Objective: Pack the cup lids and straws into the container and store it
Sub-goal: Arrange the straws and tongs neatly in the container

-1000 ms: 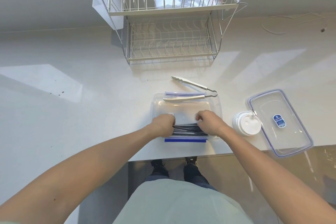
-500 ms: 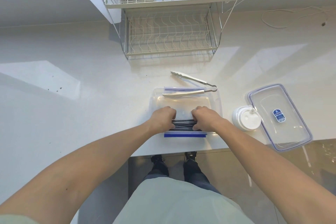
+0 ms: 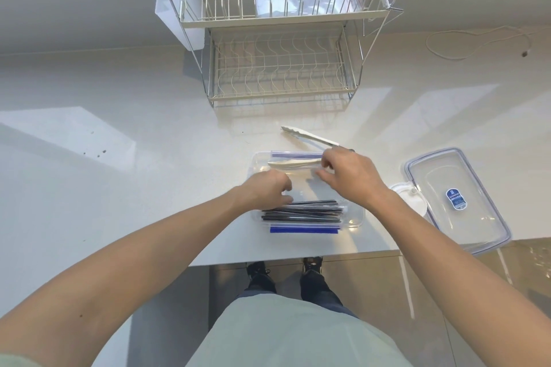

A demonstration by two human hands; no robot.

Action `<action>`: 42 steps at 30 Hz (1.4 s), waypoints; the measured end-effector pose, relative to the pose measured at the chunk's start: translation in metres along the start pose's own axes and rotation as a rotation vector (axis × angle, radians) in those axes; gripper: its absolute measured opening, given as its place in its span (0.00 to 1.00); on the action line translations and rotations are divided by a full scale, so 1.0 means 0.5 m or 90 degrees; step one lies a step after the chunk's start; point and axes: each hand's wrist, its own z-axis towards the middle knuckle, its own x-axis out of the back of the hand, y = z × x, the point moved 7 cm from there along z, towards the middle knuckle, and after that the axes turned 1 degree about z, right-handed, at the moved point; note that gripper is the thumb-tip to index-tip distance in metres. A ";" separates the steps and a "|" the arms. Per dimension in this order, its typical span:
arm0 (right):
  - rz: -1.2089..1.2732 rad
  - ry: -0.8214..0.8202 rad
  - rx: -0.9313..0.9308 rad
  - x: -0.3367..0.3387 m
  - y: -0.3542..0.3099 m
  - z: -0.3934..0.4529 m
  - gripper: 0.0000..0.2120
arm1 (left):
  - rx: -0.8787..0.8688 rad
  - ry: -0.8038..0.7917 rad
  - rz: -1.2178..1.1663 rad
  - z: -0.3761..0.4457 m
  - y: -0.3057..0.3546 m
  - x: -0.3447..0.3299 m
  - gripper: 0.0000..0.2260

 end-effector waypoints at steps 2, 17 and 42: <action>-0.082 0.058 -0.002 0.019 0.006 0.010 0.16 | -0.025 0.071 0.001 0.004 0.012 0.045 0.15; 0.045 -0.004 -0.042 0.007 0.075 0.015 0.18 | -0.031 0.194 -0.023 0.037 0.017 0.131 0.42; -0.063 0.029 0.025 -0.006 0.012 -0.106 0.17 | -0.026 0.205 0.114 -0.033 0.018 0.088 0.28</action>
